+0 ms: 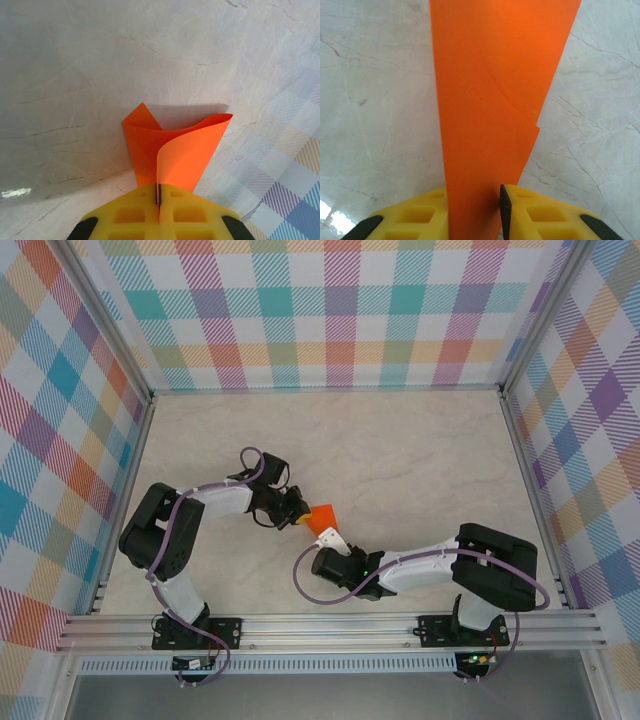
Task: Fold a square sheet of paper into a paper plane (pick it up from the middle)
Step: Fold the wing for the fifth time at the center of the table.
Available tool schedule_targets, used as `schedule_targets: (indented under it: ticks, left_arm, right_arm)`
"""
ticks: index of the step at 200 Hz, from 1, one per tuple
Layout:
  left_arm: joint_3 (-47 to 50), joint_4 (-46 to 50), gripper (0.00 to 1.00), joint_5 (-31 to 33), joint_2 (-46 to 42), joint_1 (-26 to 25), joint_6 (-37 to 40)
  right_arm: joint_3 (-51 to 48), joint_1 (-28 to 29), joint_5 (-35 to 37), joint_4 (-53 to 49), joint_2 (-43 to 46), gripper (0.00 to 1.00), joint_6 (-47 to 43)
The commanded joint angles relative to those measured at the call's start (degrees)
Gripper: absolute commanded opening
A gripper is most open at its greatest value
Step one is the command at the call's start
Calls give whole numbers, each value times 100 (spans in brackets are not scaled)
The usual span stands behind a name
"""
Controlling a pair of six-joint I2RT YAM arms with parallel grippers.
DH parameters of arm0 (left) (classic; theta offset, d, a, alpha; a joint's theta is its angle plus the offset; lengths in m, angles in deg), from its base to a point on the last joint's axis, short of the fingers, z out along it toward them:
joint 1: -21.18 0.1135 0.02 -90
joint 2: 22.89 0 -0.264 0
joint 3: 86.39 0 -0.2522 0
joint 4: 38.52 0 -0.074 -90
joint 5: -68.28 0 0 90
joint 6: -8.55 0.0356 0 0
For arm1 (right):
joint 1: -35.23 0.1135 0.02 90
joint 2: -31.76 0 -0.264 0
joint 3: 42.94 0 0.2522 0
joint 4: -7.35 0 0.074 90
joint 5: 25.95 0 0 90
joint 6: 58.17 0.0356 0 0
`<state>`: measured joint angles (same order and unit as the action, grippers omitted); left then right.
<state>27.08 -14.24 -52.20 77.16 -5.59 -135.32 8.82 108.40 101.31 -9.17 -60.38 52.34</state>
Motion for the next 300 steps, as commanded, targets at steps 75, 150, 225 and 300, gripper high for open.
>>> schedule_targets:
  ticks: [75, 150, 225, 300]
  left_arm:
    - [-148, 345, 10, -38, -135, 110, 271]
    - [-104, 1199, 66, 1018, -1038, 134, 458]
    - [143, 1497, 72, 1431, -1620, 136, 456]
    - [360, 1359, 72, 1234, -1681, 136, 388]
  right_arm:
    - [252, -57, -78, 21, -95, 10, 47]
    - [-240, -660, -1618, 833, 434, 2, 473]
    - [-744, -1346, -2888, 1722, 592, 3, 854]
    - [-961, -1586, -3442, 2070, 407, 8, 1327]
